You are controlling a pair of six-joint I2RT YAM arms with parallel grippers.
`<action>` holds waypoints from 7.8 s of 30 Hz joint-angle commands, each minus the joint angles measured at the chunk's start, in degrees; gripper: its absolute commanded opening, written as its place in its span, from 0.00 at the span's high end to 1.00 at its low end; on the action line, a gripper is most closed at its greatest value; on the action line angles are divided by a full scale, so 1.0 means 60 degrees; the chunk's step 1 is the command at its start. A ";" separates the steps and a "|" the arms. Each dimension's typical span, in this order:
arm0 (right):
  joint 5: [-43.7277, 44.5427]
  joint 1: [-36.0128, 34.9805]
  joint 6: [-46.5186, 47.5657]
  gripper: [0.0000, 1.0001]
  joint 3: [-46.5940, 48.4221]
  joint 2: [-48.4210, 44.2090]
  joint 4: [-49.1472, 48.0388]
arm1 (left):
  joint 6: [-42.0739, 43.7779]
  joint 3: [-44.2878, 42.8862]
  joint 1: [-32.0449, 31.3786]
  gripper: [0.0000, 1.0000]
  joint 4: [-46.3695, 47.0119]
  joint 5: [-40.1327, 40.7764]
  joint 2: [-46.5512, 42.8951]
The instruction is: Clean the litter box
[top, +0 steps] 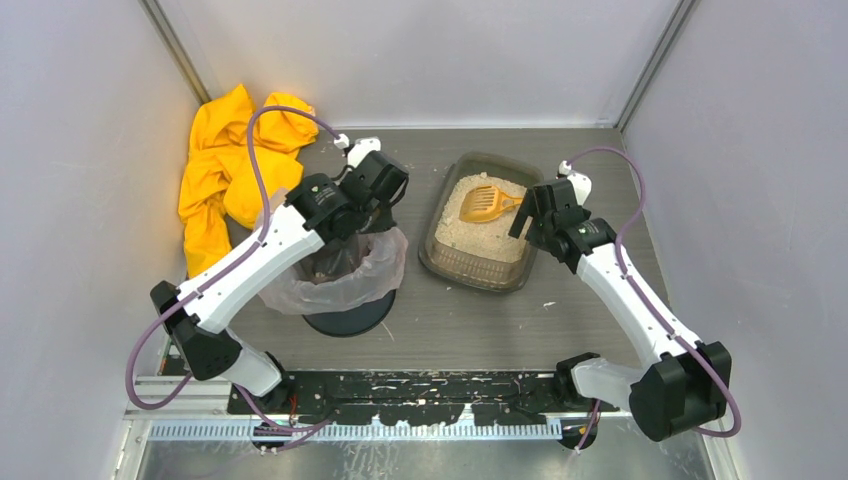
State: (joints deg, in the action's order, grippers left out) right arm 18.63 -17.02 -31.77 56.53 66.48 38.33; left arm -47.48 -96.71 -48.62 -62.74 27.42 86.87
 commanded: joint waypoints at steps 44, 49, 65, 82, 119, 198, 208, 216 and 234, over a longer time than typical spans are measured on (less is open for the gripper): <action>0.0608 0.0597 -0.0400 0.16 0.1641 0.2403 -0.1895 | 0.2385 0.1338 -0.0194 0.00 0.2916 -0.0351 -0.2440; 0.0380 0.0719 -0.0393 0.17 0.1571 0.2418 -0.2032 | 0.2751 0.0771 -0.1080 0.00 0.3203 -0.0366 -0.2326; -0.0813 0.2076 -0.0684 0.26 0.1704 0.3889 -0.3384 | 0.3431 0.0528 -0.1779 0.00 0.5813 -0.1044 0.1057; -0.1741 0.2073 -0.0606 0.20 0.1161 0.3070 -0.3390 | 0.3415 0.1792 -0.1536 0.00 0.7097 -0.0663 0.2363; -0.0512 0.0291 -0.0211 0.32 -0.1230 0.0947 -0.0941 | 0.1736 0.2741 -0.2841 0.05 0.7651 -0.2223 0.3847; -0.2381 0.3078 0.0139 0.87 0.2181 0.4338 -0.3806 | 0.2553 0.5215 -0.2147 0.02 0.6861 -0.0680 -0.1035; -0.3280 0.3070 -0.0046 0.99 0.1654 0.3552 -0.4374 | 0.2572 0.5299 -0.2136 0.02 0.6981 -0.0543 -0.1007; -0.3793 0.3027 -0.0286 0.99 0.1057 0.2448 -0.4327 | 0.2553 0.5302 -0.2141 0.03 0.7276 -0.0625 -0.0772; -0.3913 0.3026 -0.0202 0.99 0.0721 0.0469 -0.3577 | 0.4587 0.2473 -0.1386 0.02 0.9660 -0.3156 0.1219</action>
State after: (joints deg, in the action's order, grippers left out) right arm -2.74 1.23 -33.08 59.72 71.31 16.16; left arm -25.52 -80.58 -60.16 -16.60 19.53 92.90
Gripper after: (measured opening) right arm 0.257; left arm 0.977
